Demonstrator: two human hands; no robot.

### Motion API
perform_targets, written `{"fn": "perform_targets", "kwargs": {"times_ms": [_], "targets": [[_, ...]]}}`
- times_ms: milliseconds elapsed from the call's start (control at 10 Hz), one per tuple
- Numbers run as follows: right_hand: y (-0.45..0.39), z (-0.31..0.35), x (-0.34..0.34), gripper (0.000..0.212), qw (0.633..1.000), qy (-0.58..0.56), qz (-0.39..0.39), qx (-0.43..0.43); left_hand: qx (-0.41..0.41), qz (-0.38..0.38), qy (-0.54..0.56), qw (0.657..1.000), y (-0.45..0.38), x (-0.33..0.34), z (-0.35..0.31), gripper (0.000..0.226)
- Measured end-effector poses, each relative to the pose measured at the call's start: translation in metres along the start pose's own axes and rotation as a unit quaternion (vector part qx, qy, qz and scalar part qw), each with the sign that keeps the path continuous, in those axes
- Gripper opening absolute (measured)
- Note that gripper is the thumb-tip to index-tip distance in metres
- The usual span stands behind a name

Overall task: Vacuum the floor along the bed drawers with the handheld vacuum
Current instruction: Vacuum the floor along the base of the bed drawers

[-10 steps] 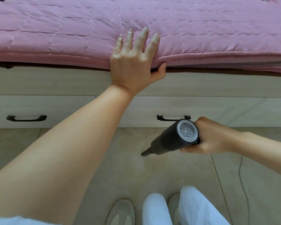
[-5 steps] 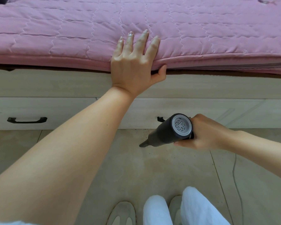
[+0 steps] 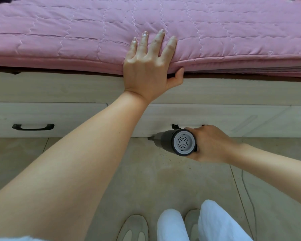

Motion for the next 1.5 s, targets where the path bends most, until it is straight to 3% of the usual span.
{"fn": "perform_targets", "kwargs": {"times_ms": [400,900,1300,1500], "targets": [[0.005,0.006,0.010,0.041,0.999,0.021,0.039,-0.006,0.003,-0.005,-0.004,1.000,0.001,0.001,0.001,0.056],[0.022,-0.021,-0.019,0.047,0.998,0.033,0.025,0.044,0.004,0.006,-0.001,1.000,0.001,0.002,0.001,0.056],[0.032,-0.040,-0.027,0.045,0.991,-0.059,-0.001,0.122,0.005,0.004,-0.004,1.000,0.001,0.002,0.001,0.056],[0.036,-0.043,-0.031,0.045,0.992,-0.060,0.004,0.111,0.002,0.006,-0.004,1.000,0.001,0.002,0.002,0.056]]}}
Point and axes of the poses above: each hand's wrist, its own y-axis away from the middle knuckle, its own x-axis out of the palm, z = x × y, the point moved 7 cm from there along -y, towards the middle knuckle, and after that the axes turned 13 degrees about -y, right-handed, at the moved point
